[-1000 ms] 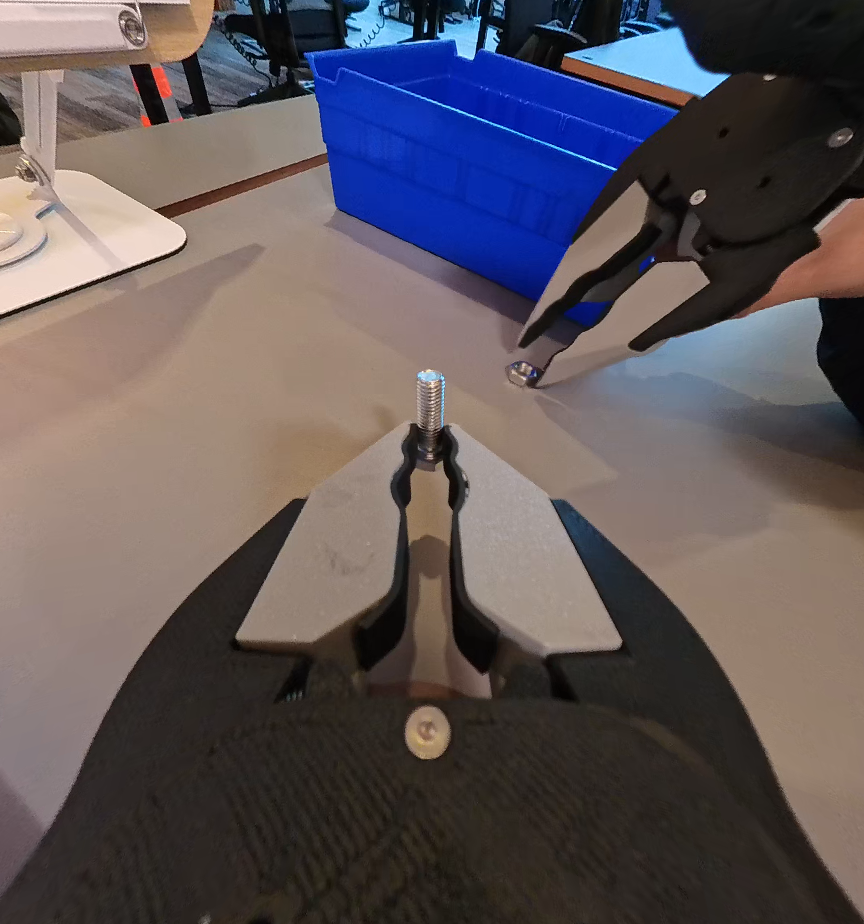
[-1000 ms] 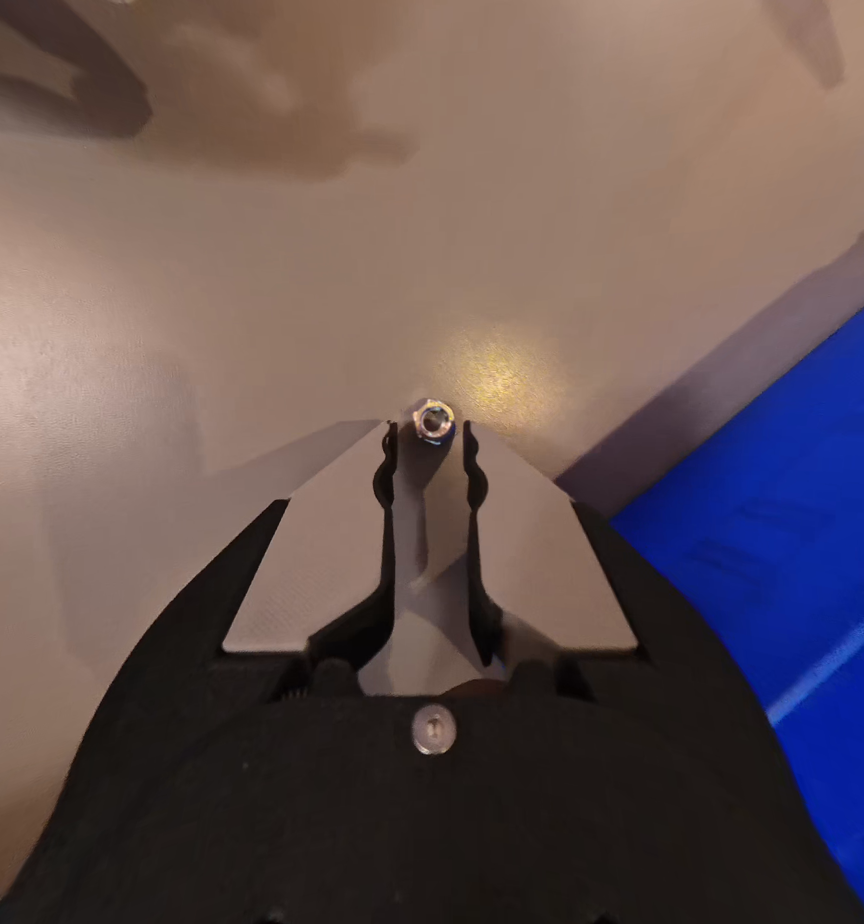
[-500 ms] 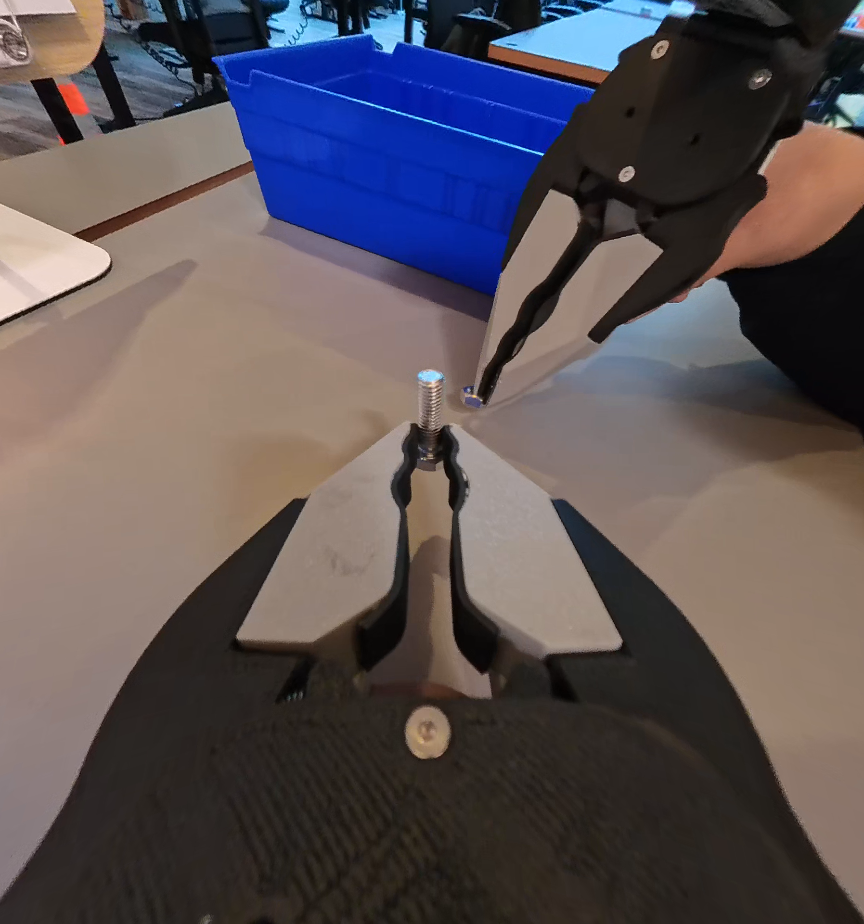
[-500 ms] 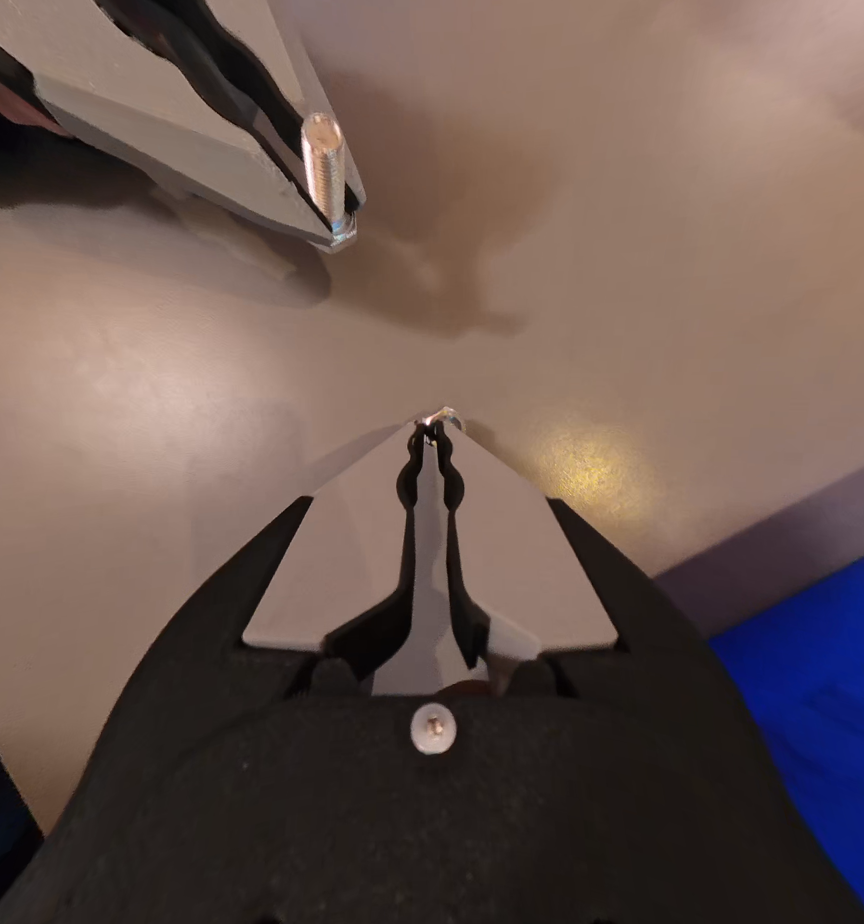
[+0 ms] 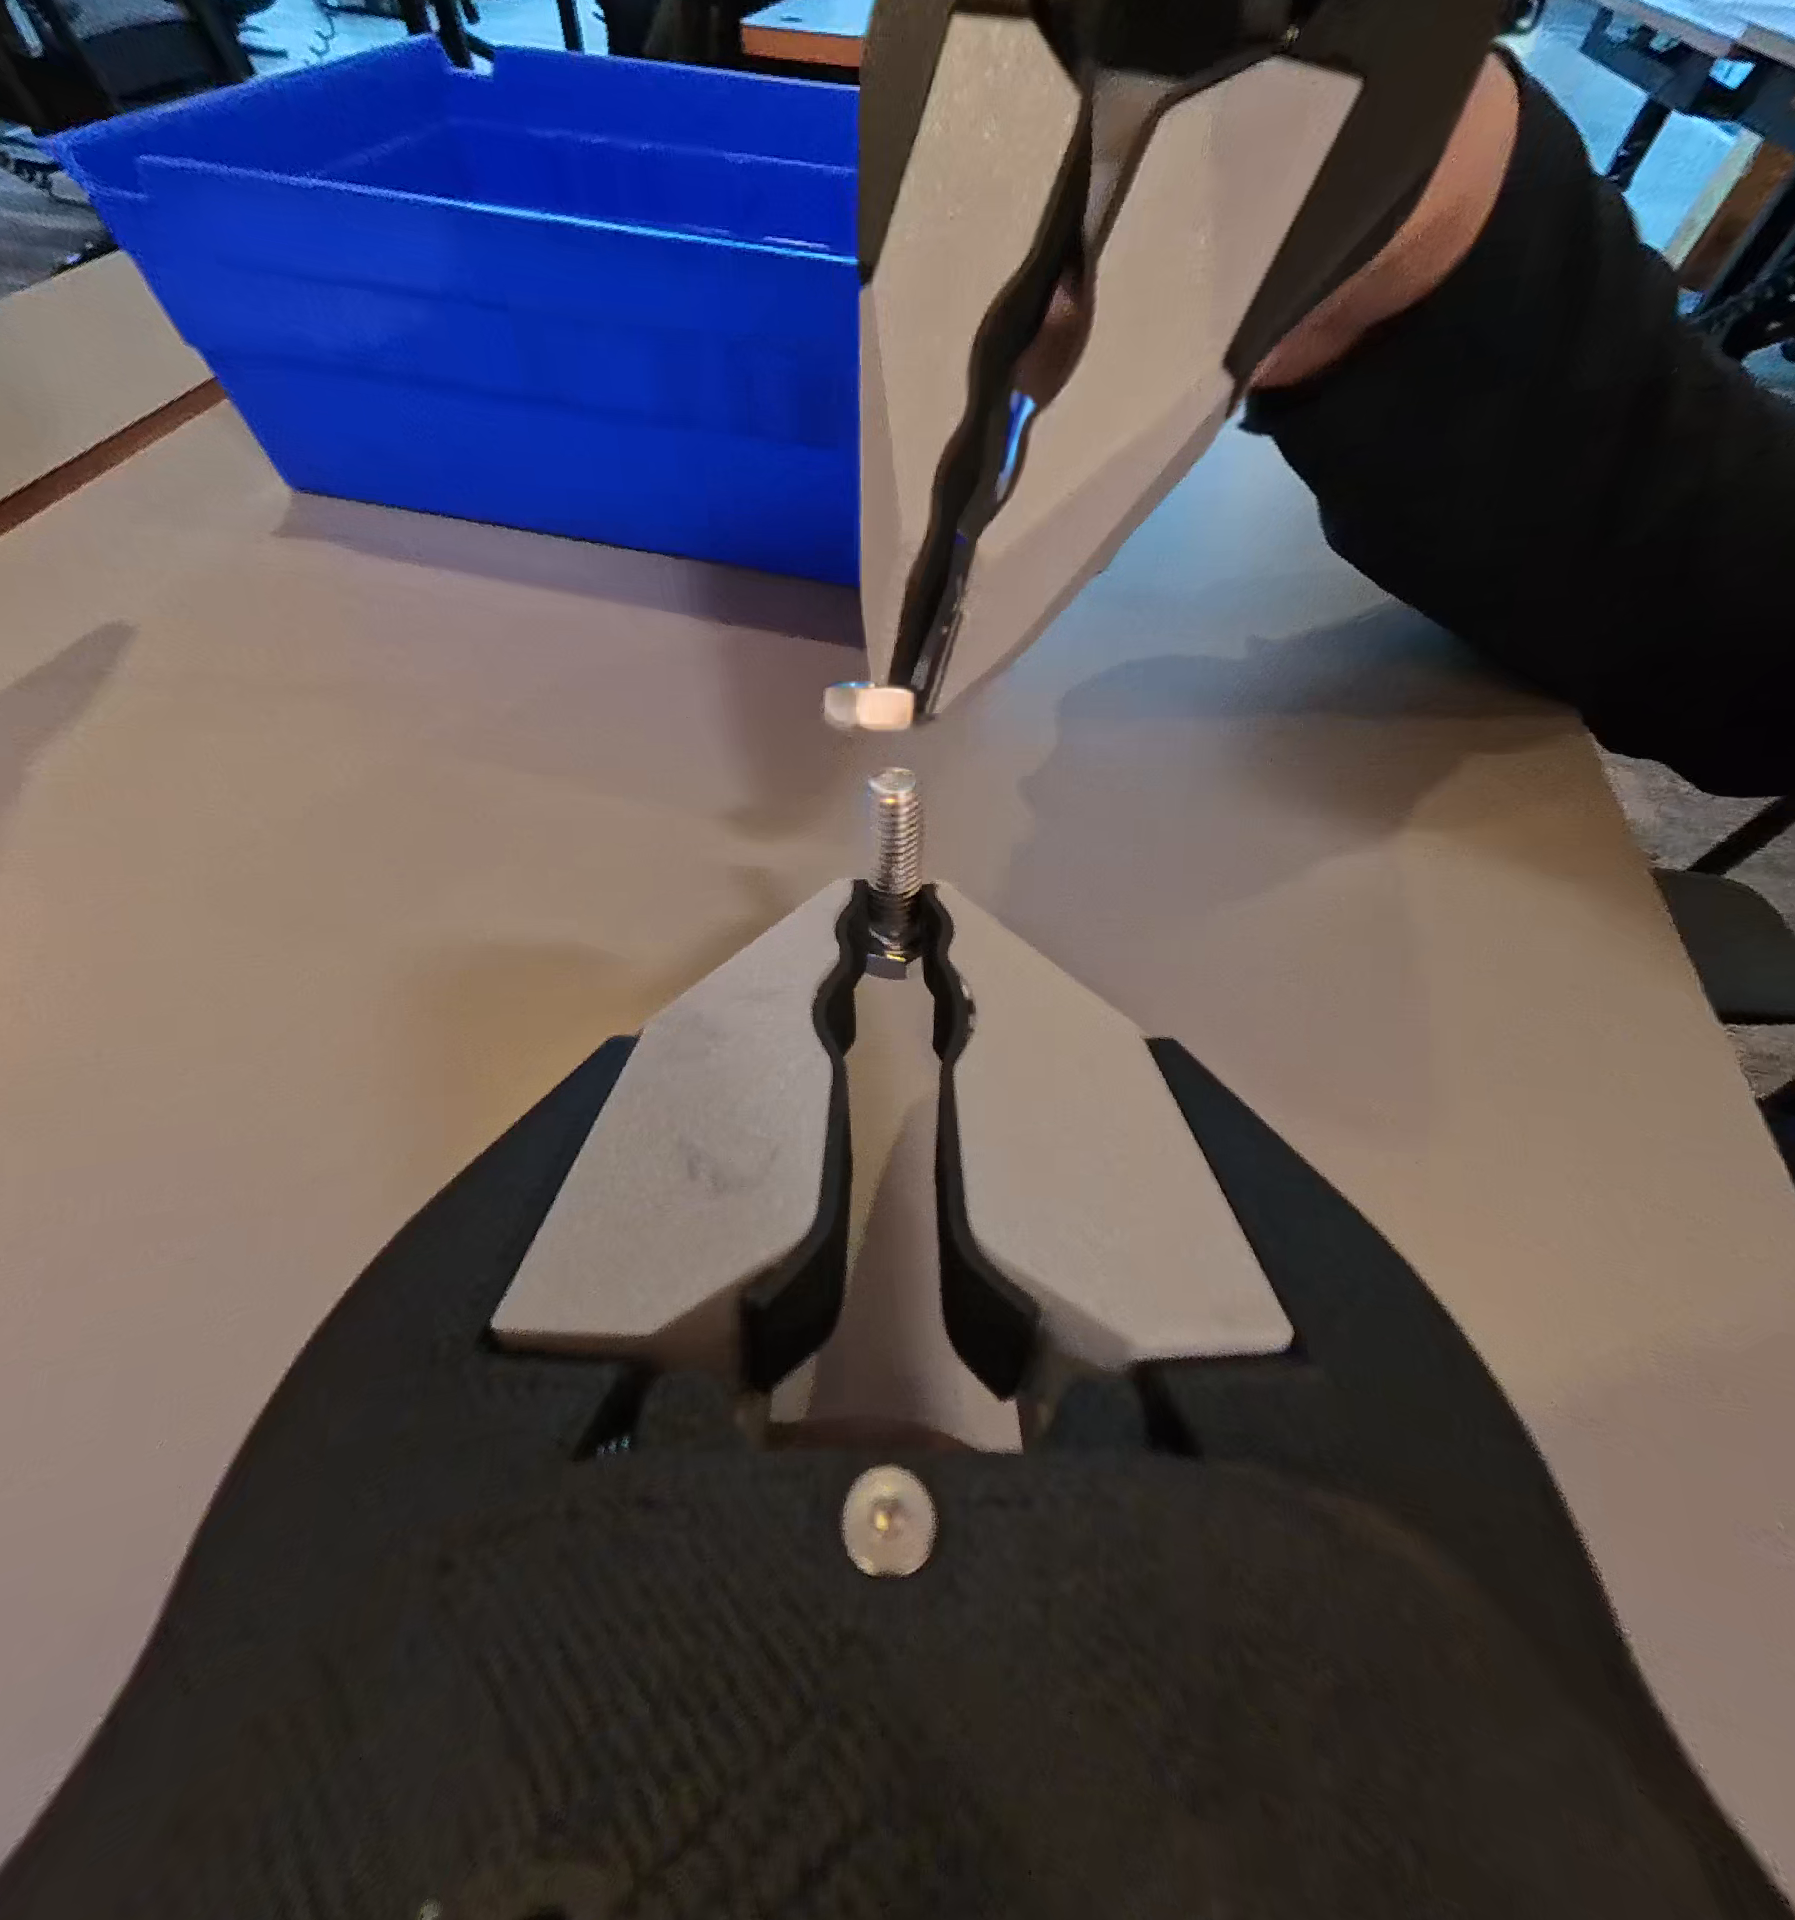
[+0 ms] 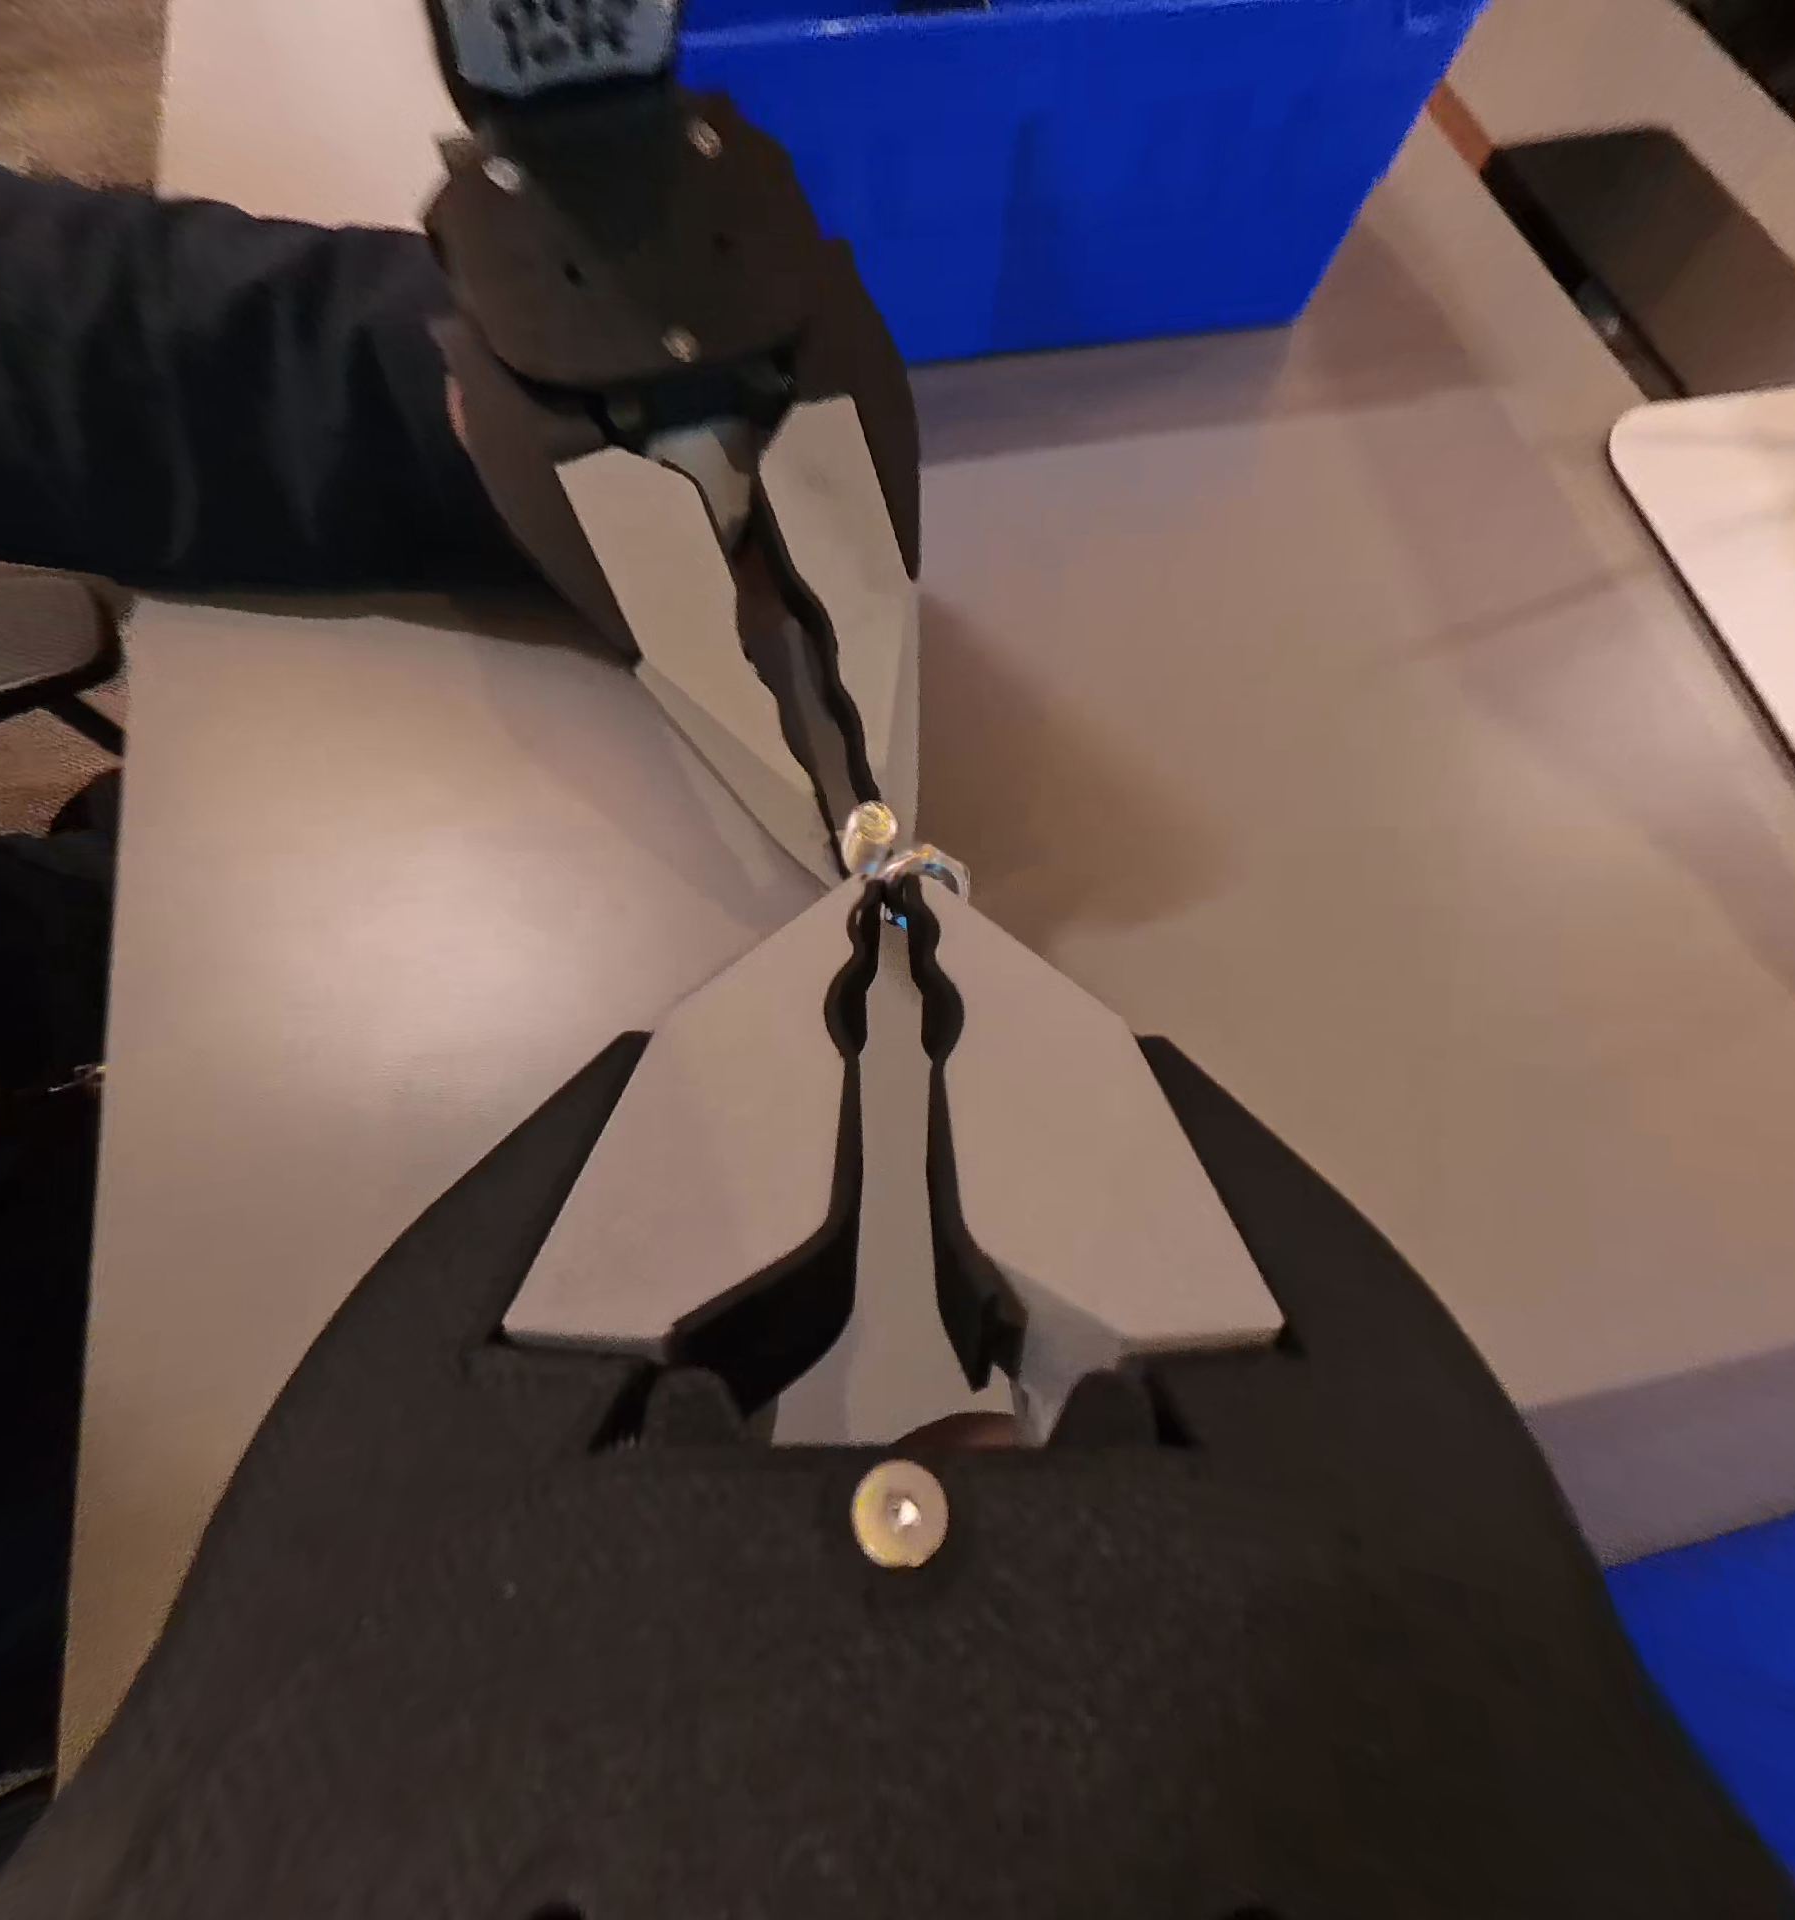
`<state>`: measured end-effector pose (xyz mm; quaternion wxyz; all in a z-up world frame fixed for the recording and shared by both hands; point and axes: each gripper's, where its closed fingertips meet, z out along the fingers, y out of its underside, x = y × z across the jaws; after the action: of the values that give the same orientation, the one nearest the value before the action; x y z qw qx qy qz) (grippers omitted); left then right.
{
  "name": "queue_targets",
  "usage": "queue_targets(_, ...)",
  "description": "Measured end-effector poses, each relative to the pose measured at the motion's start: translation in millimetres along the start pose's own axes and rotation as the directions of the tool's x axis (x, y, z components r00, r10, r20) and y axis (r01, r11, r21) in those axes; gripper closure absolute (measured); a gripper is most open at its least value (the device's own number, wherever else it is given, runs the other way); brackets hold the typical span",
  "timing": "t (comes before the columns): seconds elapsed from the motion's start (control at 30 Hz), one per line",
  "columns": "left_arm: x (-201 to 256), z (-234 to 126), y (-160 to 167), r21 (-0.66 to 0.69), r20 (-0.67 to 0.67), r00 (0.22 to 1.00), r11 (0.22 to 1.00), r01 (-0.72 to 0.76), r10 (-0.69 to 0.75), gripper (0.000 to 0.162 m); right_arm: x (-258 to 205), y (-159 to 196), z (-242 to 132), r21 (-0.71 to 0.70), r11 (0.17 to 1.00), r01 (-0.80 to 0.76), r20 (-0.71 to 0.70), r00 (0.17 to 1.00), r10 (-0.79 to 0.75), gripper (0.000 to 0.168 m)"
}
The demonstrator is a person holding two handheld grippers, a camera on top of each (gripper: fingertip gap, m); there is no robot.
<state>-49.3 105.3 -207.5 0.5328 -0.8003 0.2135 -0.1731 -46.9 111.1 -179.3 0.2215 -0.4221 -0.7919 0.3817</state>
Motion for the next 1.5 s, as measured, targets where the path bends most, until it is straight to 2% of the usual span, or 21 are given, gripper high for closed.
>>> queue_targets(0.13,5,1,-2,0.009,-0.015,1.0,1.0,-0.022,0.022,0.155,-10,-8,-2,0.03,0.999,0.041,0.027,0.999,-0.042,0.167)
queue_targets(0.57,7,7,3,-0.037,0.013,0.997,0.997,-0.074,0.074,0.155,-15,1,7,-0.066,0.986,0.154,-0.027,0.987,-0.156,0.167)
queue_targets(1.5,8,8,5,-0.053,0.016,0.996,0.995,-0.088,0.089,0.155,-15,0,7,-0.073,0.976,0.203,-0.064,0.976,-0.207,0.16)
